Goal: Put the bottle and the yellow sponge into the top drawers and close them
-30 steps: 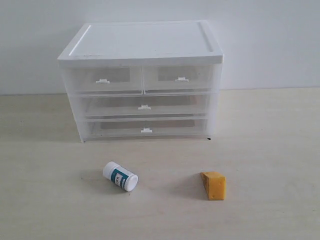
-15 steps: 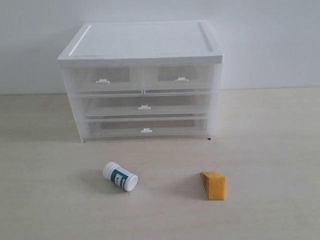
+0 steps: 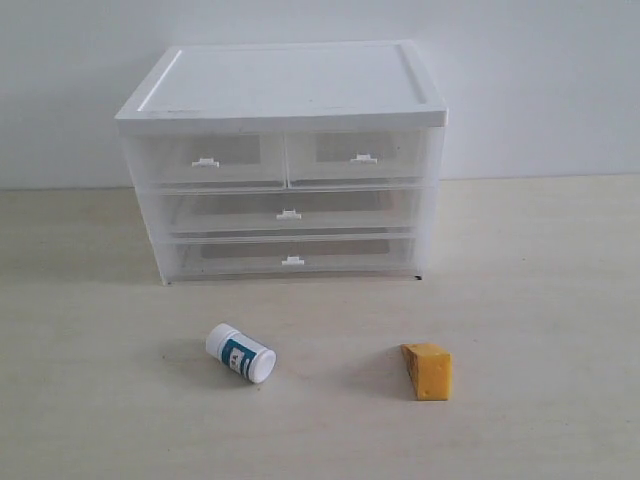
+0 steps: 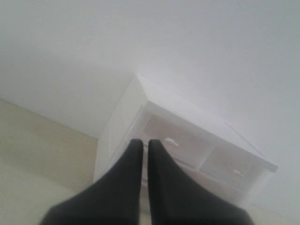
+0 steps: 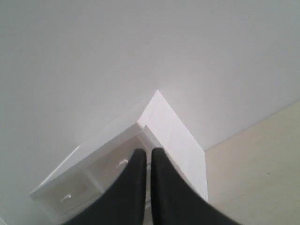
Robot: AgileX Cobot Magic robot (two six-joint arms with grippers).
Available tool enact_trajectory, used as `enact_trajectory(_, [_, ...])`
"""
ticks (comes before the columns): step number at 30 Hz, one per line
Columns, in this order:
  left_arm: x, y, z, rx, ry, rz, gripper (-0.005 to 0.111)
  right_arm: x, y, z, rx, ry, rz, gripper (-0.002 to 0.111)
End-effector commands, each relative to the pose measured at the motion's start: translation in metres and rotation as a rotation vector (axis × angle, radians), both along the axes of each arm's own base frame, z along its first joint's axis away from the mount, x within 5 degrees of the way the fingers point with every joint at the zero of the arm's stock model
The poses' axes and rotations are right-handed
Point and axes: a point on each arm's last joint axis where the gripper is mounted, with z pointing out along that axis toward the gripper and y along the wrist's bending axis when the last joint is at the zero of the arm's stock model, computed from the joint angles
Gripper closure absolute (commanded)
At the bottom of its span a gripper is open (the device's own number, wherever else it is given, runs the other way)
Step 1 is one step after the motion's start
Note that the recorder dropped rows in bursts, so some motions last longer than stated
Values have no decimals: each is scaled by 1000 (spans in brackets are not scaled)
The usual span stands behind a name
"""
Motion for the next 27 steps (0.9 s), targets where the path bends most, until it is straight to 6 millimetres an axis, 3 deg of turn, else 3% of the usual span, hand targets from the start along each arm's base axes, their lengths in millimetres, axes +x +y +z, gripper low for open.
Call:
enact_trajectory(1, [12, -4, 22, 63, 60, -35, 103, -2, 0, 6, -9, -29, -4, 108])
enact_trajectory(6, [62, -17, 70, 138, 206, -173, 103, 0, 3, 38, -67, -12, 15, 108])
enact_trajectory(9, [91, -26, 80, 156, 260, -269, 103, 9, 5, 45, -83, 41, 18, 108])
enact_trajectory(15, [140, -38, 71, 113, 365, -396, 103, 42, 12, 38, -168, 212, 15, 108])
enact_trajectory(20, [171, -40, 49, 78, 426, -409, 103, 76, 25, 22, -208, 304, 45, 108])
enact_trajectory(22, [181, -42, 43, 62, 417, -434, 103, 86, 40, 19, -235, 280, 126, 108])
enact_trajectory(25, [195, -50, 34, 184, 372, -542, 103, 99, 70, 14, -269, 271, 274, 108])
enact_trajectory(27, [206, -55, 29, 152, 381, -616, 103, 112, 90, 10, -291, 314, 347, 108])
